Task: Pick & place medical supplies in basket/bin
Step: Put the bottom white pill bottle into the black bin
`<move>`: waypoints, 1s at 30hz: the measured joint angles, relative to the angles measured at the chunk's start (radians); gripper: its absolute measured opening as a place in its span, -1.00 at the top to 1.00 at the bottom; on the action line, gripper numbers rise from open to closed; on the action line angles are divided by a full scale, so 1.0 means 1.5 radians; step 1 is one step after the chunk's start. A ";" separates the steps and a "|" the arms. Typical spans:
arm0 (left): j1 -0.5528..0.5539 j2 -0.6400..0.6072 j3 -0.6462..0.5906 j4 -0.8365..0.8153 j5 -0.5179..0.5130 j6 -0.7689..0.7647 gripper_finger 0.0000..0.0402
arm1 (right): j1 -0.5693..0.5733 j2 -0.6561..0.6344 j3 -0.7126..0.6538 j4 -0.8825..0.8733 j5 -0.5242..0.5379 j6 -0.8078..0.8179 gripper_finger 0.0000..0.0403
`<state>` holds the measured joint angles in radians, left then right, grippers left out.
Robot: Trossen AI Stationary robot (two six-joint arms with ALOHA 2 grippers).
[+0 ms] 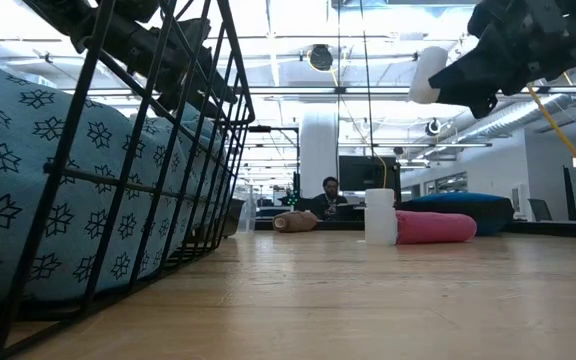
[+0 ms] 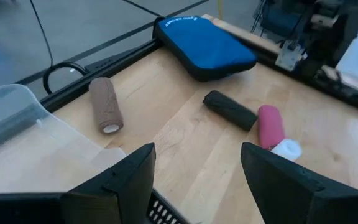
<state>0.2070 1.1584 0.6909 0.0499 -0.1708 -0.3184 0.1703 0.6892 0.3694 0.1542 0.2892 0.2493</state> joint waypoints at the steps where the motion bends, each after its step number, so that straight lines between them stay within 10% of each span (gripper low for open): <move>1: 0.000 0.000 0.000 0.005 0.010 -0.004 -0.22 | 0.000 0.002 0.003 -0.001 -0.002 -0.002 0.33; 14: -0.010 0.013 0.061 -0.041 0.149 -0.034 -0.22 | 0.000 0.148 0.072 -0.005 -0.006 -0.025 0.33; 30: -0.083 0.267 0.419 -0.353 0.207 0.158 -0.22 | -0.001 0.217 0.101 -0.001 -0.069 -0.033 0.33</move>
<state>0.0817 1.5584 1.3196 -0.4803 0.1405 -0.0812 0.1696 1.0142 0.5209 0.1530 0.1853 0.2005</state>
